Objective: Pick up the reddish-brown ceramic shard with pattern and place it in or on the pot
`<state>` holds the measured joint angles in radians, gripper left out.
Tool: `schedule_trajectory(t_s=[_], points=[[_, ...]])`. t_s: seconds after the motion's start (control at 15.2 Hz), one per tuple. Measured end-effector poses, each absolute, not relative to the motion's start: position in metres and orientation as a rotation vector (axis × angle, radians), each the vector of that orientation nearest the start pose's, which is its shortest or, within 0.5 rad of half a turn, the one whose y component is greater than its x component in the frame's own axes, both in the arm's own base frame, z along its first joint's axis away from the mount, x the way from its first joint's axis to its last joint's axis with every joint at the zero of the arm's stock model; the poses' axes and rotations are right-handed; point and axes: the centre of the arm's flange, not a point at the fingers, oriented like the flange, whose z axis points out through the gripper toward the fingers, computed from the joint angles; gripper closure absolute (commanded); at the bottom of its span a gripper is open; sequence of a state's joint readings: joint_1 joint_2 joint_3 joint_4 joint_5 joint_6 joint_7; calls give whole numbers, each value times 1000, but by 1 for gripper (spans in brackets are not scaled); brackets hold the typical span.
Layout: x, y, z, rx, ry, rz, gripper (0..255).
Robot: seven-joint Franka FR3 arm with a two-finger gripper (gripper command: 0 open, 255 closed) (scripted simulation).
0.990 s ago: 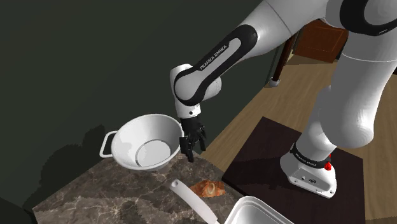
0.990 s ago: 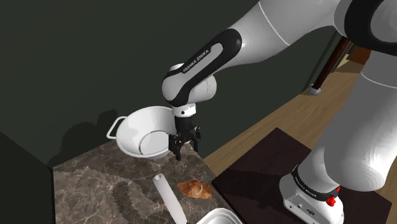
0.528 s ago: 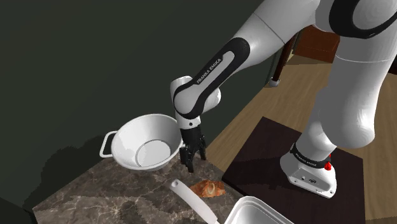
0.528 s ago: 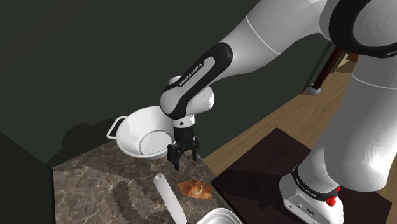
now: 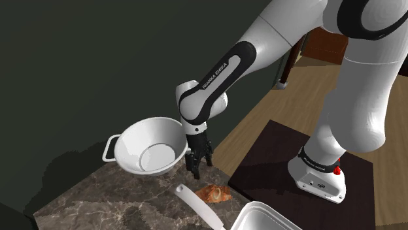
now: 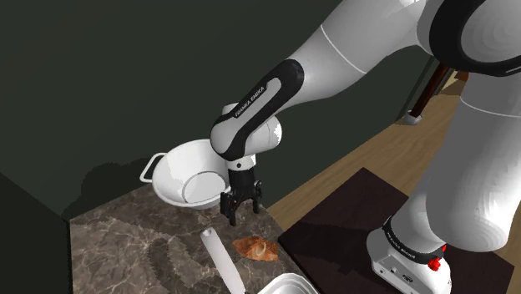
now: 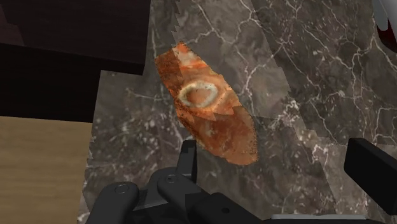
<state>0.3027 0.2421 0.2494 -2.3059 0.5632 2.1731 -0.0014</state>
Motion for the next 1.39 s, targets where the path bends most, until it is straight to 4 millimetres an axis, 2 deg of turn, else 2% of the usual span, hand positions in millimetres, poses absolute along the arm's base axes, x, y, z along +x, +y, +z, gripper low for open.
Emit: schedule_trajectory(t_s=[0.59, 0.66, 0.73, 0.86, 1.12, 1.25, 1.39], points=[[403, 276, 224, -2718, -196, 668, 255], [403, 276, 224, -2718, -196, 668, 0], [403, 276, 224, -2718, -196, 668, 0], [389, 289, 216, -2774, -313, 654, 0], [342, 328, 190, -2928, -719, 590, 0], [323, 338, 175, -2980, -925, 549, 0], [312, 339, 162, -2993, -1002, 531, 0]])
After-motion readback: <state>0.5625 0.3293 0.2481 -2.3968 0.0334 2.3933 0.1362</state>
